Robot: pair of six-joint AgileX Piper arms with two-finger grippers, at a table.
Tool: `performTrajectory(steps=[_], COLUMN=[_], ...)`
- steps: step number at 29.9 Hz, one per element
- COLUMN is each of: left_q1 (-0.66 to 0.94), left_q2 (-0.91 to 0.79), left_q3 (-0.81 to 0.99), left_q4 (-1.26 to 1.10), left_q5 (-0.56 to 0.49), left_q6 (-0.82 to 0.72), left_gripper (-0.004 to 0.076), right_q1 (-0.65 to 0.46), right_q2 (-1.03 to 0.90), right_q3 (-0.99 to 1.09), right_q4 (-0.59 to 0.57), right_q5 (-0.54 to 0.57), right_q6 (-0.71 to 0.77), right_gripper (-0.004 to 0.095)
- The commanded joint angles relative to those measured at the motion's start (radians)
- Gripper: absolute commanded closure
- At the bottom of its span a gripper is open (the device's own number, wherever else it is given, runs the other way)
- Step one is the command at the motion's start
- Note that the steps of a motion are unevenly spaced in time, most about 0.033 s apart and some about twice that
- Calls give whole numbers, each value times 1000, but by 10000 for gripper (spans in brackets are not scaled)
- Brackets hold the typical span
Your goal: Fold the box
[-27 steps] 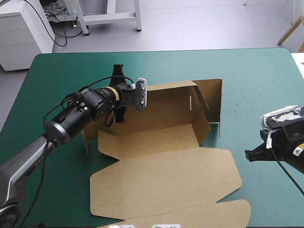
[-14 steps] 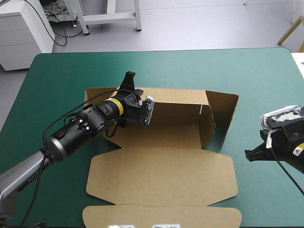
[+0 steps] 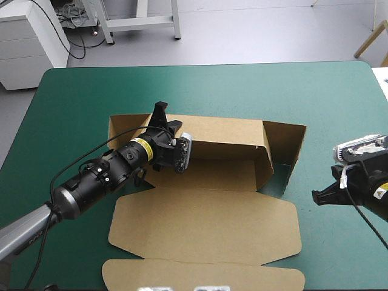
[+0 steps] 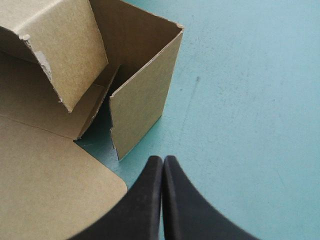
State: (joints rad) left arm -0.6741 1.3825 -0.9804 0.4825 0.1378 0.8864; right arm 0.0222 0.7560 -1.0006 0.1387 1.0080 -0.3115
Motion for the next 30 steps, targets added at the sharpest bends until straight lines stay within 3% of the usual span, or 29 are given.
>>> performTrajectory(steps=[1,8,13,16,23,26,30], left_q1=[-14,-14,-14,-14,-14,-14,-14], left_q2=[0,8,8,8,8,8,8], left_q3=[2,2,2,2,2,2,2], left_q4=[-27,-20,-18,-18,-18,-18,-18], left_q5=[17,15,15,15,15,15,15], left_q6=[-60,-68,-68,-68,-68,-68,-68], left_gripper=[734,734,734,734,734,734,734], right_q1=[-4,-4,-4,-4,-4,-4,-4], right_q2=[-3,-3,-1,11,80,122,199], right_q3=[-26,-26,-54,-107,-270,-334,-424], right_q4=[28,92,97,108,137,142,142], right_q5=[-60,-67,-138,-150,-148,-148,-148], right_q6=[0,0,-4,-4,-4,-16,-23], right_gripper=[923,919,877,738,220,122,120])
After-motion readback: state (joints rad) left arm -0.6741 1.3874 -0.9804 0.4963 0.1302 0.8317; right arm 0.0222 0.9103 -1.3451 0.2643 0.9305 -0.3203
